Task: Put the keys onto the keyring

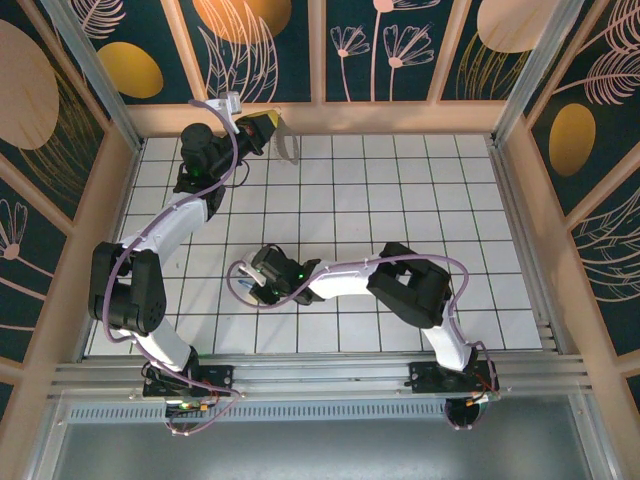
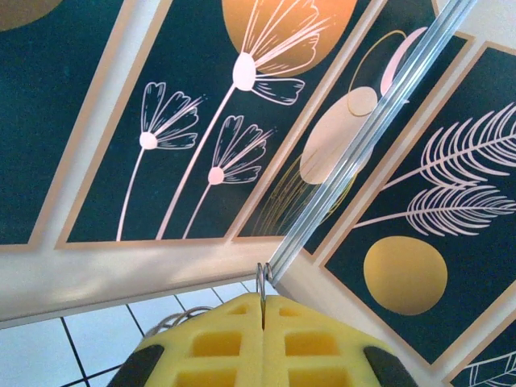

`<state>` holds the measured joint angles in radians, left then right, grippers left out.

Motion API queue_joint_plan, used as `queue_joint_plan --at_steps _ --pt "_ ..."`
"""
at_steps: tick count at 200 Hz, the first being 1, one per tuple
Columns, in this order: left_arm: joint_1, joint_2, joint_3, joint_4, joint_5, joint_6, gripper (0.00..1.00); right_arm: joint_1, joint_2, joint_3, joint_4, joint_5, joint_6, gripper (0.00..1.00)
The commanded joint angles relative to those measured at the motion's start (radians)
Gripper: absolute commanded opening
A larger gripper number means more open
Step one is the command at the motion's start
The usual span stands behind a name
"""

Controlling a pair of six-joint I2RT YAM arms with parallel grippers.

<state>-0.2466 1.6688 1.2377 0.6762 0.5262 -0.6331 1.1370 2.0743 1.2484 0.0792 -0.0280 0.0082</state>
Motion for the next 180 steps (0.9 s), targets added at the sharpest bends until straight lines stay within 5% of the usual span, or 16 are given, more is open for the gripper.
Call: queue_joint_plan --at_steps 1,77,180 --pt "0.009 -0.026 0.031 0.037 0.034 -0.018 0.00 -0.031 -0.035 -0.066 -0.034 0.040 0.027 0.19" --pt "0.009 -0.023 0.033 0.056 0.091 -0.044 0.00 -0.140 -0.221 -0.297 0.018 0.076 0.092 0.11" --pt "-0.029 -0.023 -0.020 0.115 0.192 -0.111 0.00 -0.477 -0.415 -0.578 0.087 -0.061 0.286 0.08"
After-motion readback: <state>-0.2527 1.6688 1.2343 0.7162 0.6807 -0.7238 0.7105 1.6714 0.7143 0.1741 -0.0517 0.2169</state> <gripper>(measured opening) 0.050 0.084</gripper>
